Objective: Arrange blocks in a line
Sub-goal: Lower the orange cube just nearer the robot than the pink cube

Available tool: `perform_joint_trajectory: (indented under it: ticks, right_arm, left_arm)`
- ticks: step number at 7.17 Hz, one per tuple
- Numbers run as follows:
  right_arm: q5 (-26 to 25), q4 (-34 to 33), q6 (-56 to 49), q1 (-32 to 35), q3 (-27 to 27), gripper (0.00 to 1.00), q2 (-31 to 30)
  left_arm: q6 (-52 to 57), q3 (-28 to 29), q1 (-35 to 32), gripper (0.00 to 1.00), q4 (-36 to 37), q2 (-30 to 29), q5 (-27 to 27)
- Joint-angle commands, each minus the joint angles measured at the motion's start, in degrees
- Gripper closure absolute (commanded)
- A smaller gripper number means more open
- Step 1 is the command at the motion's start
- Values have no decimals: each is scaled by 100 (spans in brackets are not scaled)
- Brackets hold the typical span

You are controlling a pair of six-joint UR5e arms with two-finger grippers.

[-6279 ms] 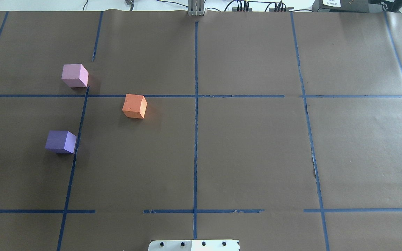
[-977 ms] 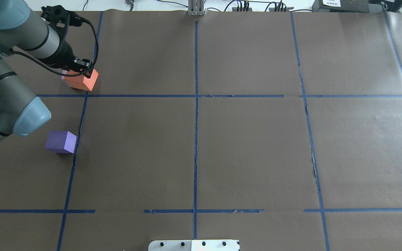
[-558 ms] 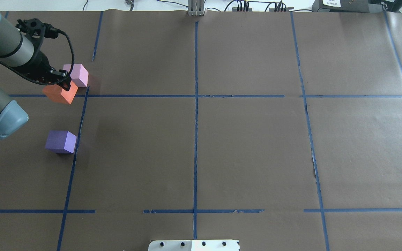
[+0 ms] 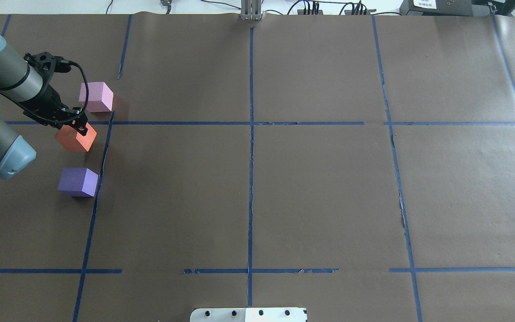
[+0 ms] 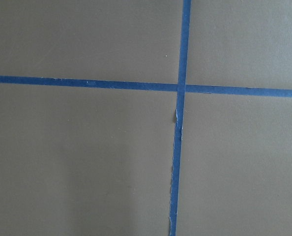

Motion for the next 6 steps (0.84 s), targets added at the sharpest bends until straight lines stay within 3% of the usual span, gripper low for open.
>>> perform_joint_trajectory:
  ticks: [1,6]
  right_arm:
    - [0,0,0,0,0,0,0]
    - [0,0,0,0,0,0,0]
  left_arm:
    - [-477,159,23,93,-363,-52,1]
    - [-627,265,172,89,-495,-88,54]
